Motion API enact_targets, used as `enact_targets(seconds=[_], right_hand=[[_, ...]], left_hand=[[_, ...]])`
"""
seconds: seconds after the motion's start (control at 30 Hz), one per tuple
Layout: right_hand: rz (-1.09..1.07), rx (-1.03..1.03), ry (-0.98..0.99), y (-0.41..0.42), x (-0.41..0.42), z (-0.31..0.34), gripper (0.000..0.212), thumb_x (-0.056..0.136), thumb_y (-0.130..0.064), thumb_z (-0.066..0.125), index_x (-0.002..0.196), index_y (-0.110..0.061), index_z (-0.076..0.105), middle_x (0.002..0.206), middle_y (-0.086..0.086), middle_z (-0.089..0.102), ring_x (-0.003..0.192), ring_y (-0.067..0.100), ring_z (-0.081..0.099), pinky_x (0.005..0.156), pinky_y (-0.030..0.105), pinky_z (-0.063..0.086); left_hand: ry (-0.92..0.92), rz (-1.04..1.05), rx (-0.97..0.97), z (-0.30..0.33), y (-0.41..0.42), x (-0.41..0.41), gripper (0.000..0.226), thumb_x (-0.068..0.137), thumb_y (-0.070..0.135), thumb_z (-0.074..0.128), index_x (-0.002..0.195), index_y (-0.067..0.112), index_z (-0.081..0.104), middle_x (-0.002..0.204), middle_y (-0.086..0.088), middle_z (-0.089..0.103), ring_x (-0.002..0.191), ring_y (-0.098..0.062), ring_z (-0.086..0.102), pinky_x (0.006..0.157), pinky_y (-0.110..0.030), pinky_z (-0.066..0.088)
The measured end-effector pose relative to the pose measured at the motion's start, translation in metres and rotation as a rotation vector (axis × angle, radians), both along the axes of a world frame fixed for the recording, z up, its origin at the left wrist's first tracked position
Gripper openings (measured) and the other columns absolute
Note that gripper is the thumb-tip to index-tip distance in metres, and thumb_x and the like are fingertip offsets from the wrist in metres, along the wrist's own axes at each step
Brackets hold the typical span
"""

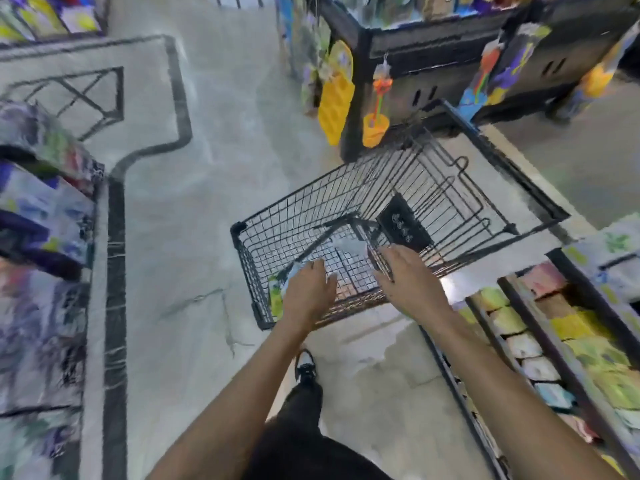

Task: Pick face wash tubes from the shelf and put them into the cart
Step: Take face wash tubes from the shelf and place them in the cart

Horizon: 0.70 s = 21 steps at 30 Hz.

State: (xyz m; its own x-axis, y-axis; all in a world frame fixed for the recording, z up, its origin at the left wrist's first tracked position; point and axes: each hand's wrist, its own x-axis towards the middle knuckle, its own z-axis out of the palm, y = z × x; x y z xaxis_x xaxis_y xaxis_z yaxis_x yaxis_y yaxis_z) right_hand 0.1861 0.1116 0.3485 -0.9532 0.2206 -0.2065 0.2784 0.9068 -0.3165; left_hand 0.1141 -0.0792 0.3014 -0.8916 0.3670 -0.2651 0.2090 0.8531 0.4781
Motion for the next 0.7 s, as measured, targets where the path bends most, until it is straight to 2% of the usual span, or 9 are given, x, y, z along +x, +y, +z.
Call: enact_targets(seconds=[0.17,0.27,0.37,0.53,0.63,0.7], right_hand=[[0.127,-0.012,-0.136,-0.020,-0.073,-0.048,0.057,0.105,-0.044,0.050,0.155,-0.018,0.040,0.160,0.007,0.040,0.148,0.024,0.035,0.115,0.046,0.040],[0.189,-0.020,-0.237,-0.031,-0.108,-0.086,0.057,0.104,-0.041,0.052,0.155,-0.020,0.040,0.161,0.006,0.039,0.149,0.023,0.033,0.113,0.046,0.042],[0.281,-0.016,-0.344,-0.040,-0.133,-0.126,0.056,0.103,-0.036,0.055,0.155,-0.018,0.041,0.158,0.008,0.041,0.147,0.026,0.036,0.112,0.045,0.044],[0.394,0.013,-0.478,-0.051,-0.170,-0.207,0.053,0.097,-0.023,0.057,0.149,-0.021,0.046,0.147,0.011,0.048,0.135,0.031,0.047,0.100,0.047,0.052],[0.513,0.053,-0.490,-0.060,-0.187,-0.255,0.050,0.095,-0.020,0.062,0.143,-0.021,0.050,0.133,0.012,0.053,0.126,0.033,0.053,0.090,0.044,0.053],[0.603,0.090,-0.455,-0.064,-0.199,-0.288,0.052,0.091,-0.017,0.070,0.140,-0.020,0.053,0.129,0.011,0.054,0.121,0.032,0.053,0.082,0.041,0.051]], left_hand=[[-0.127,0.112,-0.035,-0.050,-0.033,-0.052,0.043,0.107,0.037,0.045,0.137,0.007,0.050,0.132,-0.016,0.061,0.118,-0.037,0.059,0.089,-0.044,0.049],[-0.218,0.171,-0.079,-0.086,-0.050,-0.076,0.039,0.100,0.027,0.052,0.133,0.006,0.052,0.124,-0.018,0.063,0.111,-0.039,0.063,0.085,-0.047,0.055],[-0.330,0.233,-0.099,-0.121,-0.060,-0.090,0.040,0.093,0.017,0.058,0.132,0.005,0.056,0.119,-0.019,0.065,0.107,-0.039,0.064,0.078,-0.041,0.053],[-0.518,0.298,-0.154,-0.192,-0.062,-0.107,0.035,0.087,0.005,0.060,0.123,0.003,0.058,0.114,-0.020,0.066,0.101,-0.039,0.064,0.071,-0.038,0.047],[-0.567,0.323,-0.156,-0.235,-0.058,-0.113,0.033,0.091,0.010,0.065,0.123,0.004,0.059,0.115,-0.019,0.065,0.104,-0.037,0.064,0.071,-0.036,0.043],[-0.578,0.329,-0.173,-0.266,-0.055,-0.116,0.033,0.093,0.013,0.065,0.124,0.003,0.059,0.118,-0.021,0.065,0.108,-0.039,0.064,0.076,-0.039,0.047]])
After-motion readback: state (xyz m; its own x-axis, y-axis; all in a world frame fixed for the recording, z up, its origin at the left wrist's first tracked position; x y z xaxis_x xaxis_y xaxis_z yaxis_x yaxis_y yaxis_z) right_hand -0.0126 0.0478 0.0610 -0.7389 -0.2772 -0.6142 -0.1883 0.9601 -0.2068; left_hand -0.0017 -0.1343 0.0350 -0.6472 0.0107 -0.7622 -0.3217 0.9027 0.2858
